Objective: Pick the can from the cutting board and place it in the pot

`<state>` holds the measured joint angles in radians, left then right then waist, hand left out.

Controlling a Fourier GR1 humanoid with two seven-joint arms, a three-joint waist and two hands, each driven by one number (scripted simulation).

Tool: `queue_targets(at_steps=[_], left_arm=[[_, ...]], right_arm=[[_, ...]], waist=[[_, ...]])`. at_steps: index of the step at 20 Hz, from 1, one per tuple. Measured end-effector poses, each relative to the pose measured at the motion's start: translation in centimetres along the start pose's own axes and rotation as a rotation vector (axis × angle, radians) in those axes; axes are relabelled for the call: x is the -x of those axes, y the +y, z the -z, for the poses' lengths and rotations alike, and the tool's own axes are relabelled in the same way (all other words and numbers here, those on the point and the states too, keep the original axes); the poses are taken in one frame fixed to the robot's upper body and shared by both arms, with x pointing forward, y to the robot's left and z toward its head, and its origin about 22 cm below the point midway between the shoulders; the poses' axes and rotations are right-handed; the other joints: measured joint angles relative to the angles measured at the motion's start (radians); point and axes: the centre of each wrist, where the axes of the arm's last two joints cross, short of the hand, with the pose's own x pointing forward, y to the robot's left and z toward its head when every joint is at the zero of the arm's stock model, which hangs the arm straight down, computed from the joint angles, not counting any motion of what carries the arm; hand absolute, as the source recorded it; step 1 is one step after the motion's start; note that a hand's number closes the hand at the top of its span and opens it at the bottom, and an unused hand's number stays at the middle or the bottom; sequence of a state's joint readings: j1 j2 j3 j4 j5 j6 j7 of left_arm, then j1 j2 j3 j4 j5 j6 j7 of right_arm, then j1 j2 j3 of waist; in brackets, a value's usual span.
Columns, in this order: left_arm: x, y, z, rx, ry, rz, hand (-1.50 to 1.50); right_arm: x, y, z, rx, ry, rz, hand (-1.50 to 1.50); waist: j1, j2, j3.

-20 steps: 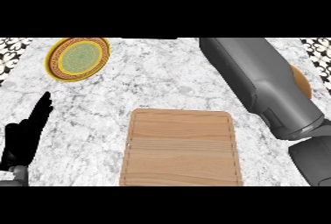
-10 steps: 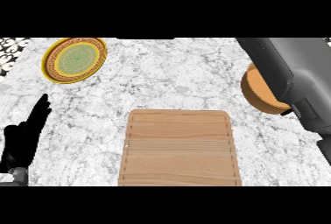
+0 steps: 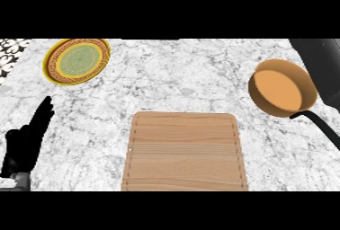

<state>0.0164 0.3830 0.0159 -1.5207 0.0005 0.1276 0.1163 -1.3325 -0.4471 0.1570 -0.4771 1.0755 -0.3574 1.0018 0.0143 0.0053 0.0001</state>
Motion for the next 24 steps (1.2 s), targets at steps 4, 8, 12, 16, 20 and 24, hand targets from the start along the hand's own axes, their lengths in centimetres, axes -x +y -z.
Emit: queue_targets(at_steps=[4,8,12,16,20,24], left_arm=[[-0.8,0.2,0.1,0.002,-0.006,-0.004,0.0],[-0.8,0.4,0.1,0.009,-0.01,0.003,0.0],[-0.7,0.1,0.3,0.018,-0.018,0.002,0.0],[-0.4,-0.3,0.4,0.026,-0.025,0.001,0.0],[-0.7,-0.7,0.7,0.032,-0.032,0.0,0.0],[-0.8,-0.9,0.8,0.033,-0.038,0.0,0.0]], right_arm=[[2.9,0.9,2.3,-0.012,0.038,0.008,1.5],[6.2,2.1,4.4,-0.028,0.063,-0.02,1.5],[8.9,3.7,5.3,-0.053,0.078,-0.072,1.5],[11.1,4.6,6.0,-0.087,0.129,0.003,-1.5],[12.8,5.5,6.2,-0.118,0.164,0.103,-1.5],[13.7,5.7,6.4,-0.125,0.158,0.167,-1.5]], waist=[[0.006,0.002,0.0],[0.016,0.007,0.001],[0.029,0.013,0.001],[0.037,0.018,0.002],[0.042,0.022,0.003],[0.048,0.023,0.003]])
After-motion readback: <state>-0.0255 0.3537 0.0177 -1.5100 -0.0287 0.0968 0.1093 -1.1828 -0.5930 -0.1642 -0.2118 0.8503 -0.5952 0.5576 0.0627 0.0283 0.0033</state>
